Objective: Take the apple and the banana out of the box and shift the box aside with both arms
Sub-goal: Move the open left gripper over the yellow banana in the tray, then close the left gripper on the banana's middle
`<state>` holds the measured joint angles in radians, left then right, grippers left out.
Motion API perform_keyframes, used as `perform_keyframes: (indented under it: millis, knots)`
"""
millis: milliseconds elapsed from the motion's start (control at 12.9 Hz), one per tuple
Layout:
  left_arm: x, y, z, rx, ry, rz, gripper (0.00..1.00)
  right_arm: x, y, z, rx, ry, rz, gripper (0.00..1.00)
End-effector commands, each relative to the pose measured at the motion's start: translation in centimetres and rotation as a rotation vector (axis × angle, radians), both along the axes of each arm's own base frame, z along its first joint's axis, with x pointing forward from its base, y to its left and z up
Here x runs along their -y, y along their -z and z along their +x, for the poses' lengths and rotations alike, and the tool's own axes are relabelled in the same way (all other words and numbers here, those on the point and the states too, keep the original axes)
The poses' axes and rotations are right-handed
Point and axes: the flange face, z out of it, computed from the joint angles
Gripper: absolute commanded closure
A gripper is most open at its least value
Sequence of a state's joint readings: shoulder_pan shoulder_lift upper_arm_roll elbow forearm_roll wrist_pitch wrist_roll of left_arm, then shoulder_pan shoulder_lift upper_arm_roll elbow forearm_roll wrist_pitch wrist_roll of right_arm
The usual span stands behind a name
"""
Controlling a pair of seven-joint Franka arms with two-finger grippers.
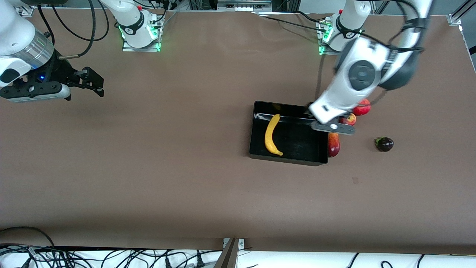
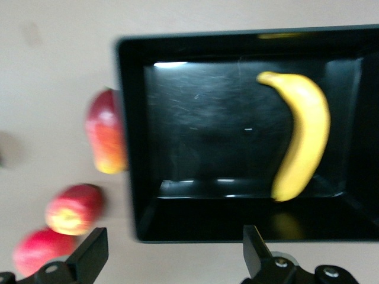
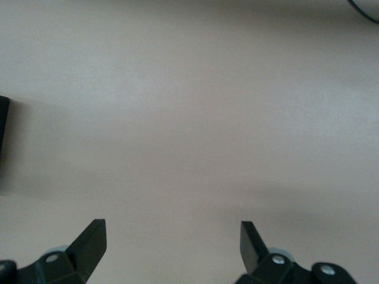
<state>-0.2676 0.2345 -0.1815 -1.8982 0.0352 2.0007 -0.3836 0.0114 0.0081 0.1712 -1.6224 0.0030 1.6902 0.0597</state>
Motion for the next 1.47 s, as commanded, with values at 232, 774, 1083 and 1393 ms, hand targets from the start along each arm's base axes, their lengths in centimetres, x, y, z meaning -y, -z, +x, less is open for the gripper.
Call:
perform_keyframes:
  millis: [232, 774, 1083, 1393]
  knots:
    - [9.1, 9.1, -0.4, 0.069, -0.126, -0.074, 0.00, 0.0, -0.1, 0.3, 0.006, -0.002, -0.013, 0.00]
    - [13.2, 18.5, -3.0, 0.131, -0.099, -0.021, 0.00, 0.1, -0.1, 0.3, 0.006, 0.001, -0.014, 0.00]
    - [12.9, 18.4, -3.0, 0.121, -0.117, -0.016, 1.00, 0.1, -0.1, 0.3, 0.006, 0.001, -0.013, 0.00]
    - [12.4, 16.3, -2.1, 0.142, -0.132, -0.024, 1.00, 0.1, -0.1, 0.3, 0.006, -0.001, -0.014, 0.00]
